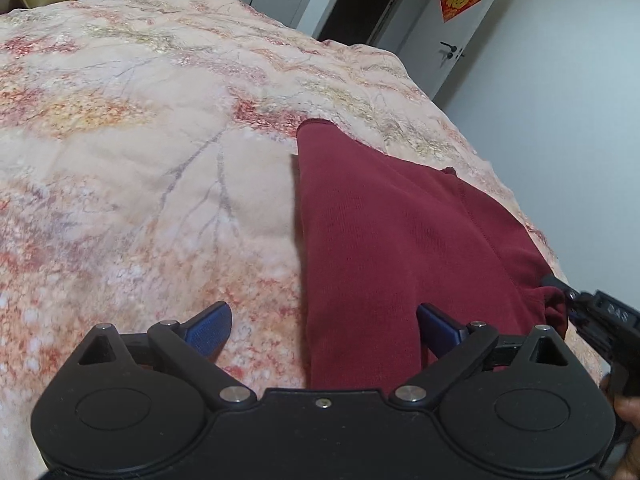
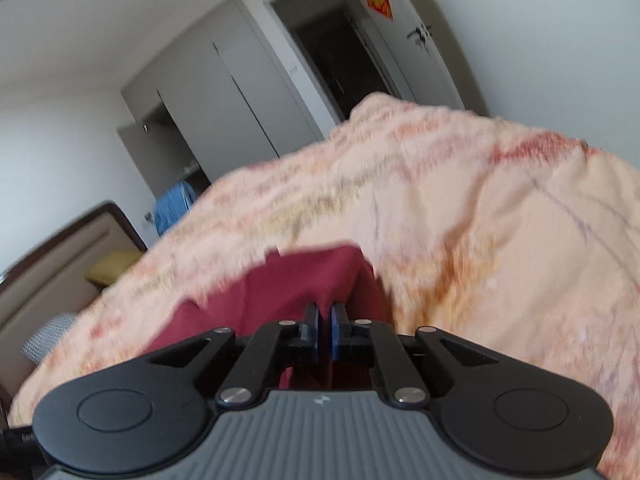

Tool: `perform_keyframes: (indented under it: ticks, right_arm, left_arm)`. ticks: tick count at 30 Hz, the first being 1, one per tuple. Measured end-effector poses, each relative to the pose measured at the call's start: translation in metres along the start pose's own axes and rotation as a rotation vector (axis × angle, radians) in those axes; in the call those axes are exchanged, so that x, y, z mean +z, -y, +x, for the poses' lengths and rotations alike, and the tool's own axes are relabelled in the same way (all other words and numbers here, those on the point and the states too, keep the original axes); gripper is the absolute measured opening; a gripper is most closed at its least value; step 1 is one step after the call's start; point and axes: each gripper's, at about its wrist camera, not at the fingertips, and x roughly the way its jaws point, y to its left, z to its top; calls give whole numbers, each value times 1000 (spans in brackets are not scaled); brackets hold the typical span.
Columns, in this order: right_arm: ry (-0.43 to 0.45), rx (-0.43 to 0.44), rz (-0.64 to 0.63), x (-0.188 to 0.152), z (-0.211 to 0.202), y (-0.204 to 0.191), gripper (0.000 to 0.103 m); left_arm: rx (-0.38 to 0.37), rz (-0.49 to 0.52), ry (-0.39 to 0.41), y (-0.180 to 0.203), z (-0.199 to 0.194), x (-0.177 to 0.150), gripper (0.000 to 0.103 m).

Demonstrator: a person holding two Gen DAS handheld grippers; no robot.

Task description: Fold small clothes

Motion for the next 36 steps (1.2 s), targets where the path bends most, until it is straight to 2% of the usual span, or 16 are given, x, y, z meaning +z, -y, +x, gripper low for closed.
perform_keyframes:
  ticks: [1, 2, 4, 7, 11, 14, 15, 18, 19, 21, 23, 27, 31, 34, 35, 36]
  right_arm:
    - [9, -3, -2, -4, -6, 0, 18]
    - [16, -4, -10, -8, -13, -1, 29]
    - [28, -18, -50, -17, -28, -3, 44]
    - [16, -21, -135, -32, -51, -13, 56]
    - [0, -31, -238, -46, -66, -31, 64]
    - [-45, 40, -214, -52, -62, -38, 65]
    - [-33, 24, -217, -54, -61, -40, 64]
    - [-16, -120, -203, -50, -55, -41, 56]
    - [-15, -143, -189, -48, -53, -38, 52]
    - [-1, -152, -187, -45, -47, -34, 42]
    - [2, -158, -189, -43, -43, -32, 9]
    - [34, -183, -174, -42, -47, -28, 8]
    - [-5, -172, -163, -48, -46, -29, 10]
    - [7, -166, -182, -54, -58, -38, 19]
    - [11, -158, -188, -55, -63, -41, 31]
    - [16, -148, -193, -57, -67, -44, 37]
  left_arm:
    - [0, -2, -1, -1, -1, 0, 99]
    - [1, -4, -3, -1, -2, 1, 99]
    - [0, -3, -6, -2, -3, 1, 99]
    - [-1, -6, -6, -2, -4, 1, 99]
    - [1, -8, -5, 0, -6, -2, 99]
    - [2, -6, -8, 1, -8, -2, 99]
    - [2, -5, -10, 1, -9, -3, 99]
    - [1, -6, -12, 0, -12, -4, 99]
    - [0, -7, -13, 0, -13, -4, 99]
    - [-1, -8, -14, 0, -13, -5, 99]
    - [-4, -13, -12, 0, -15, -5, 99]
    - [-3, -11, -14, -1, -16, -6, 100]
    - [10, 0, -14, 1, -16, -7, 100]
    - [12, 0, -14, 1, -16, -8, 100]
    - [12, 0, -14, 1, -16, -8, 101]
    - [12, 1, -14, 1, -16, -8, 101]
